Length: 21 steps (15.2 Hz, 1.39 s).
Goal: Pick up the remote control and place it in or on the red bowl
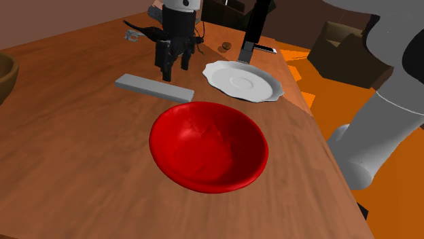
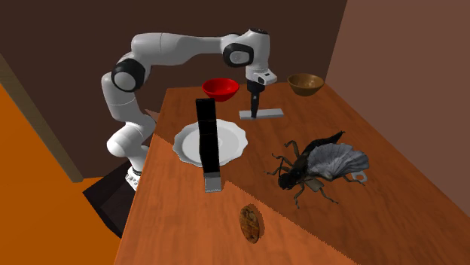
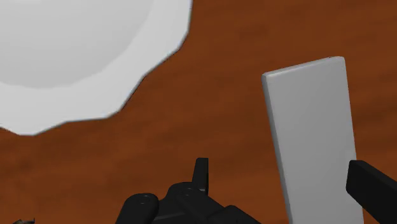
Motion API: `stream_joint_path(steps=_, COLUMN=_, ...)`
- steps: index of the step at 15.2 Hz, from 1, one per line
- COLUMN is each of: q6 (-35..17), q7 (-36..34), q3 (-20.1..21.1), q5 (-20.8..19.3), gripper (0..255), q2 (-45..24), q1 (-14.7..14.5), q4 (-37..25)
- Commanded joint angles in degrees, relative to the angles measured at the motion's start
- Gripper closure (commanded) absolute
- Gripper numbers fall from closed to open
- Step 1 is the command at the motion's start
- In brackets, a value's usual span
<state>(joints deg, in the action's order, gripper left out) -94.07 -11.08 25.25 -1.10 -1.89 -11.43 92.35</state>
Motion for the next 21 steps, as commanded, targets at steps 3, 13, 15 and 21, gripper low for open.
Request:
stream_joint_path(steps=3, q6=2.28, q7=-2.78, q3=2.23, q5=-2.98, gripper=0, q2=-9.05, q1=-3.28, q4=-10.46)
stream_joint_path(steps=13, q6=-3.49, q7=-2.99, q3=2.31, q5=-2.99, gripper=0, q2=-9.39, q1=-3.42, q4=-5.00)
stream_joint_path(steps=15, q6=-3.49, q7=-2.99, q3=2.31, q5=-3.00, gripper=0, q2=-9.40, q1=-3.43, q4=-5.01)
stream_joint_path(steps=21, q6=-3.47, q7=-2.99, q3=2.31, q5=-3.00, gripper=255, q2=-9.40, q1=-3.43, q4=-5.02)
